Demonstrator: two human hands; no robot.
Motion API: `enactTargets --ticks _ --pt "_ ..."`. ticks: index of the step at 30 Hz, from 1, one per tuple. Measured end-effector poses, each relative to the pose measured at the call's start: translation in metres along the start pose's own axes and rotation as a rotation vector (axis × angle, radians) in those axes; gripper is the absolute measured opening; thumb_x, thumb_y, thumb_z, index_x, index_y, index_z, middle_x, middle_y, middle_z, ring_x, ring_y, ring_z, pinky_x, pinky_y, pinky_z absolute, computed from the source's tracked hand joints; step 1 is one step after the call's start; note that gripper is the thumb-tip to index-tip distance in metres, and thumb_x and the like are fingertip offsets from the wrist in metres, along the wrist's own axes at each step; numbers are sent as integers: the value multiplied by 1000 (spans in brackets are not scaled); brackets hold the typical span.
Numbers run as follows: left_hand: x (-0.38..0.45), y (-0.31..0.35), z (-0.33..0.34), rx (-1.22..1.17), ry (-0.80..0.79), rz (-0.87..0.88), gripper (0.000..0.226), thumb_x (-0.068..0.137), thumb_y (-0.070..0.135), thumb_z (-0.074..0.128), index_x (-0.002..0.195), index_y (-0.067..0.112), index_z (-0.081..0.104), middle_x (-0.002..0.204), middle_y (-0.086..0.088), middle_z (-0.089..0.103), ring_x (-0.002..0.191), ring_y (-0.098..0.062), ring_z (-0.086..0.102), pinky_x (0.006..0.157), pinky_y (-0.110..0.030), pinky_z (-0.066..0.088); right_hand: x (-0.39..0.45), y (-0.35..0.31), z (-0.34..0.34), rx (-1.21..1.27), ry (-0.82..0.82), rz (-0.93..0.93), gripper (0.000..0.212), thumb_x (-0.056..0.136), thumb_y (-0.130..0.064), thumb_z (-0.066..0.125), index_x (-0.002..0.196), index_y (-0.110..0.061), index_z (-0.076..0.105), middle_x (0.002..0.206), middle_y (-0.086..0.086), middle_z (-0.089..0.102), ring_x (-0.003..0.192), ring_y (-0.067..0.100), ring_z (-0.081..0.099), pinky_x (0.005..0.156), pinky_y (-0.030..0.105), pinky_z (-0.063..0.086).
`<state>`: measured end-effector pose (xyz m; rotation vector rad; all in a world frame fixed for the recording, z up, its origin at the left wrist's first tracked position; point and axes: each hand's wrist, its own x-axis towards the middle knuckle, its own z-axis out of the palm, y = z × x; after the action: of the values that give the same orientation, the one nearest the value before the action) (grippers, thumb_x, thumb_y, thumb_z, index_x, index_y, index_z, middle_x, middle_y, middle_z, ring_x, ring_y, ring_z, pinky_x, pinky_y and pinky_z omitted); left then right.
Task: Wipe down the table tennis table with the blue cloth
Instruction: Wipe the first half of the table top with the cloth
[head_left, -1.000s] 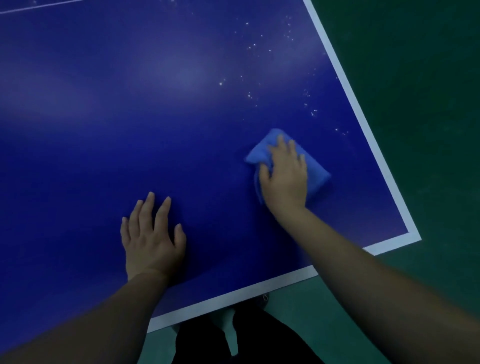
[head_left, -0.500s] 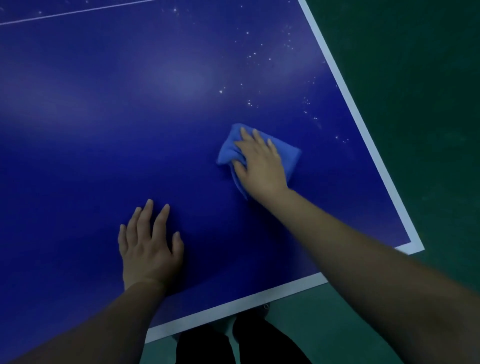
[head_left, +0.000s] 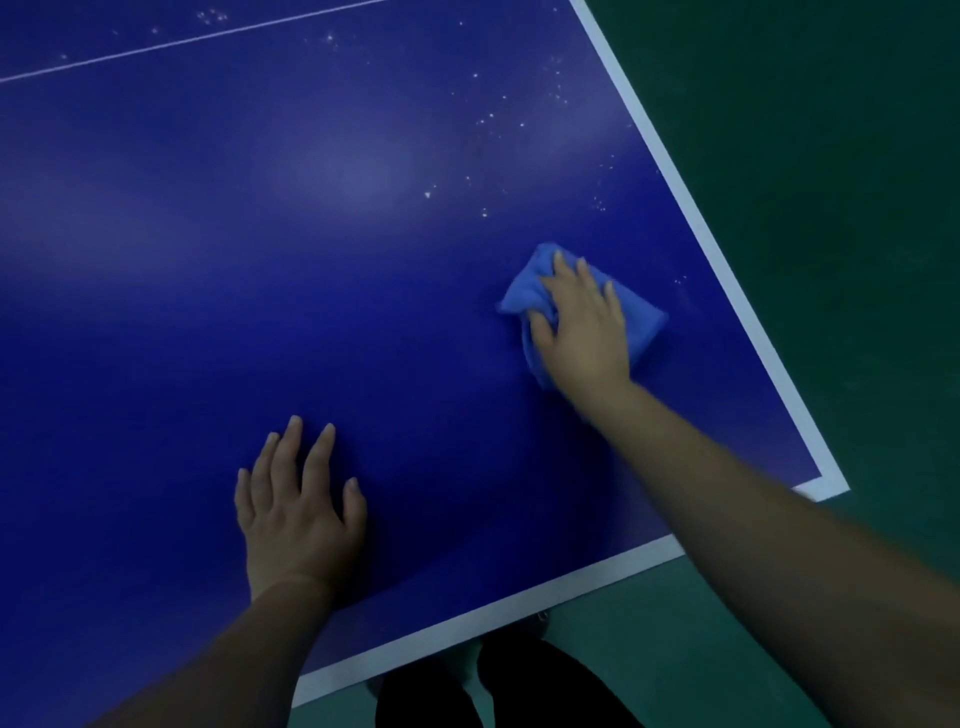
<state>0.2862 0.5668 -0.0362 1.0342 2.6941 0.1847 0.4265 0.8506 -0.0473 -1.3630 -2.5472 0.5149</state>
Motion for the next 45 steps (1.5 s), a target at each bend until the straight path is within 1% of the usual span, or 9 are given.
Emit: enactTargets --ticks 2,7,14,19,22,27,35,42,45 --pt "-1 0 1 -2 11 5 70 84 53 24 148 24 37 160 -2 20 149 -21 9 121 -45 1 23 26 -12 -26 21 70 50 98 -30 46 144 -16 37 157 1 28 146 21 20 119 42 10" --pt "0 -1 4 -13 19 -4 70 84 52 25 147 25 38 160 -2 21 148 -21 10 121 -43 1 -20 61 -27 38 290 594 48 96 -30 47 140 -13 43 157 2 29 146 22 20 119 46 10" --pt "0 -1 3 -6 16 -6 70 84 52 25 147 24 37 159 -4 22 148 -22 11 121 -46 4 -46 18 -6 34 52 96 45 95 -29 50 138 -19 47 155 -2 32 146 20 21 119 41 9" --pt "-1 0 1 -7 12 5 70 84 49 27 147 22 37 160 -5 21 149 -22 10 121 -45 2 -34 89 -41 22 258 541 48 95 -31 48 139 -13 44 155 1 32 145 21 22 119 46 10" --pt "-1 1 2 -8 13 2 68 85 48 28 148 22 36 160 -5 21 149 -22 9 121 -46 2 -86 74 -32 20 348 702 50 94 -31 49 140 -15 41 155 3 32 145 24 22 118 51 12" --pt "-1 -1 3 -6 20 11 67 86 48 28 148 22 36 160 -5 20 149 -23 9 121 -46 2 -115 29 -6 -10 93 240 46 93 -32 52 138 -24 45 155 -5 32 146 19 21 117 44 9" --pt "-1 -7 11 -19 48 32 64 87 48 28 147 24 34 160 -5 19 148 -23 10 121 -48 3 -125 84 -42 -9 344 755 50 93 -26 52 140 -14 42 153 6 35 142 27 30 118 53 13" --pt "-3 -7 7 -25 35 40 61 91 45 32 148 23 33 160 -6 18 148 -25 9 121 -49 1 -105 15 -12 11 39 192 45 95 -32 49 139 -22 45 155 -5 32 146 18 20 119 45 8" --pt "4 -7 5 -59 25 60 54 95 37 44 145 20 38 159 -8 22 147 -27 13 120 -52 3 -77 42 -27 33 56 272 46 97 -33 47 140 -18 43 156 -2 30 147 19 18 120 45 7"
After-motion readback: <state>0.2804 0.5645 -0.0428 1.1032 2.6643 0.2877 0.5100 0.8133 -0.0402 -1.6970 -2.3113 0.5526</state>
